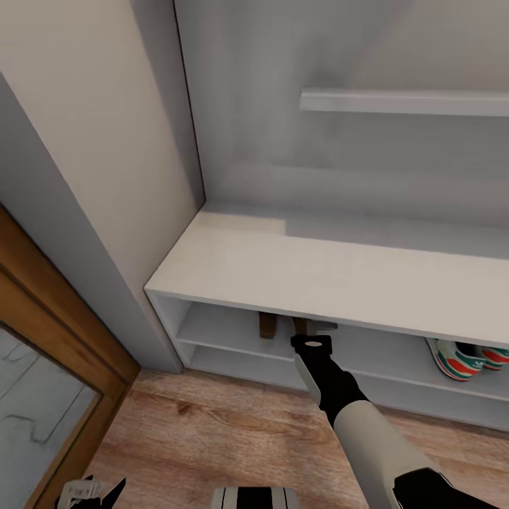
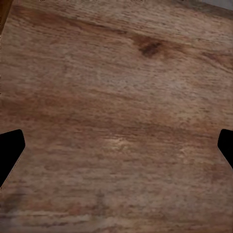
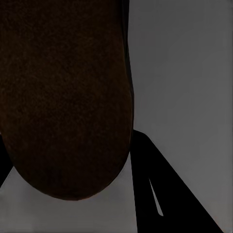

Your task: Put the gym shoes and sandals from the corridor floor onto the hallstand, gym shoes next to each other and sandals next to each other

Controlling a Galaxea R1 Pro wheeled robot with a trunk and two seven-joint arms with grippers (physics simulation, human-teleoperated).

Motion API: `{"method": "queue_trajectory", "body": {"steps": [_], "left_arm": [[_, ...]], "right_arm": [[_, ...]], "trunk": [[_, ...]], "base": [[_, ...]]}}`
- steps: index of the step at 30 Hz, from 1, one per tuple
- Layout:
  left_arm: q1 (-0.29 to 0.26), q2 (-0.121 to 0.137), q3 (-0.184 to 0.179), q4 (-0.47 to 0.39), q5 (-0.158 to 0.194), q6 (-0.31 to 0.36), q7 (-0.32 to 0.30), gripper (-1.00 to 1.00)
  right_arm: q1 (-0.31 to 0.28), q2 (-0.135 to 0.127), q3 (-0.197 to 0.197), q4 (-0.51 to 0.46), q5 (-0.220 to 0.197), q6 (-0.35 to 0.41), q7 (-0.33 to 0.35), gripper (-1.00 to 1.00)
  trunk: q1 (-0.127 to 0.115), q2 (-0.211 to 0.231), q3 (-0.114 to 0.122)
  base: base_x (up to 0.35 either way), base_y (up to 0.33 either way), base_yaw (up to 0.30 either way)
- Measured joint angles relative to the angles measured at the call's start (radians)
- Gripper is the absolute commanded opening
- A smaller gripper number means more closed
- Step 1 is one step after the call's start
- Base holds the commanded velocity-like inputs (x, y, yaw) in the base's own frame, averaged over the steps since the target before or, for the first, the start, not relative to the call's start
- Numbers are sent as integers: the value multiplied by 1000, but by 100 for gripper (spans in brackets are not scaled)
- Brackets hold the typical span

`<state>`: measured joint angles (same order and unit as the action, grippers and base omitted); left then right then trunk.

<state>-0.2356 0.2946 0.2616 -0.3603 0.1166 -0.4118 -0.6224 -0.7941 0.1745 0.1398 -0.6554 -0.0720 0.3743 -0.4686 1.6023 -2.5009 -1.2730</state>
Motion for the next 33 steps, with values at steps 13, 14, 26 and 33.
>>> {"method": "queue_trajectory", "body": {"steps": [13,14,26,33], "left_arm": [[0,0,0,0,0,0,0,100],[0,0,0,0,0,0,0,100],[0,0,0,0,0,0,0,100],[0,0,0,0,0,0,0,100]], "right_arm": [[0,0,0,0,0,0,0,-100],[0,0,0,0,0,0,0,-100],[0,0,-1,0,-3,-1,-1,100],[0,0,-1,0,-3,-1,-1,100]], "trunk": [[0,0,0],[0,0,0],[0,0,0],[0,0,0]], "base": [[11,9,0],[0,0,0],[0,0,0],[0,0,0]]}}
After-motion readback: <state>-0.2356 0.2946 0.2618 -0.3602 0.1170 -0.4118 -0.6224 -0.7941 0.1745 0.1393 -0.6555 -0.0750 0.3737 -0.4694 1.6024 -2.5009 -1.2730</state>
